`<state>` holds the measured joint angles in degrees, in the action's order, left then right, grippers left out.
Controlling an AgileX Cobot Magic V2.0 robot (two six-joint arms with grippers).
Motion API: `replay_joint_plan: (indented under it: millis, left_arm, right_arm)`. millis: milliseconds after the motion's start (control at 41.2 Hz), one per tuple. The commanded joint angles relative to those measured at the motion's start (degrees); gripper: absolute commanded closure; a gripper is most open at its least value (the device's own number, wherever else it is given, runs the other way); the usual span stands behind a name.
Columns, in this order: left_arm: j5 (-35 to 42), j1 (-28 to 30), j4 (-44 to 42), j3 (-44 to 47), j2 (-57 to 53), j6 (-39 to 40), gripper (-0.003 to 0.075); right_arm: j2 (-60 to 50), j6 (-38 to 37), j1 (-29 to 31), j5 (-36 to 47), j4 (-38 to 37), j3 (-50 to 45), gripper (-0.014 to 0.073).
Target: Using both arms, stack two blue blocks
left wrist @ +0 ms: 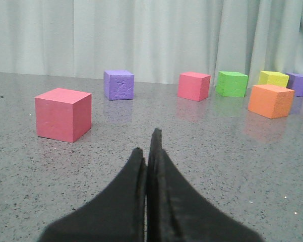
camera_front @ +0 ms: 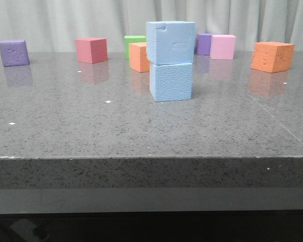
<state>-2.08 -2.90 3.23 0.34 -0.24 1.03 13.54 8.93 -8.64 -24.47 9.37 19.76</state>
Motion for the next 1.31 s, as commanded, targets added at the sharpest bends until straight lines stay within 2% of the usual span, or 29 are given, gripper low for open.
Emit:
replay_joint_plan:
  millis: [0,219,364,850,923,1093,1287]
  left_arm:
    - [4.82,-0.22,0.05,0.12,-0.99,0.02,0.0741]
    - [4.82,-0.22,0.05,0.12,-0.99,0.02,0.0741]
    - [4.82,-0.22,0.05,0.12,-0.99,0.02,0.0741]
    - [4.82,-0.22,0.05,0.12,-0.99,0.02,0.0741]
    - [4.82,-0.22,0.05,0.12,-0.99,0.02,0.0741]
    - [4.82,-0.22,0.05,0.12,-0.99,0.02,0.0741]
    - [4.82,-0.22,0.05,0.12,-0.99,0.02,0.0741]
  right_arm:
    - [-5.17,0.11,2.77,13.76,0.51,-6.04,0.0716]
    - [-13.94,0.11,6.44,27.18,0.52,-20.84,0.0716]
    - [-15.25,0.11,7.71,24.83,0.52,-20.98,0.0716]
    - [-15.17,-0.02,7.66,24.47,0.6,-21.03,0.0716]
    - [-15.17,-0.89,7.66,24.91,-1.23,-21.03,0.0716]
    - [-15.22,-9.69,8.33,25.08,-9.37,-21.03,0.0716]
    - [-15.22,-9.6,9.42,25.17,-9.37,-21.03,0.0716]
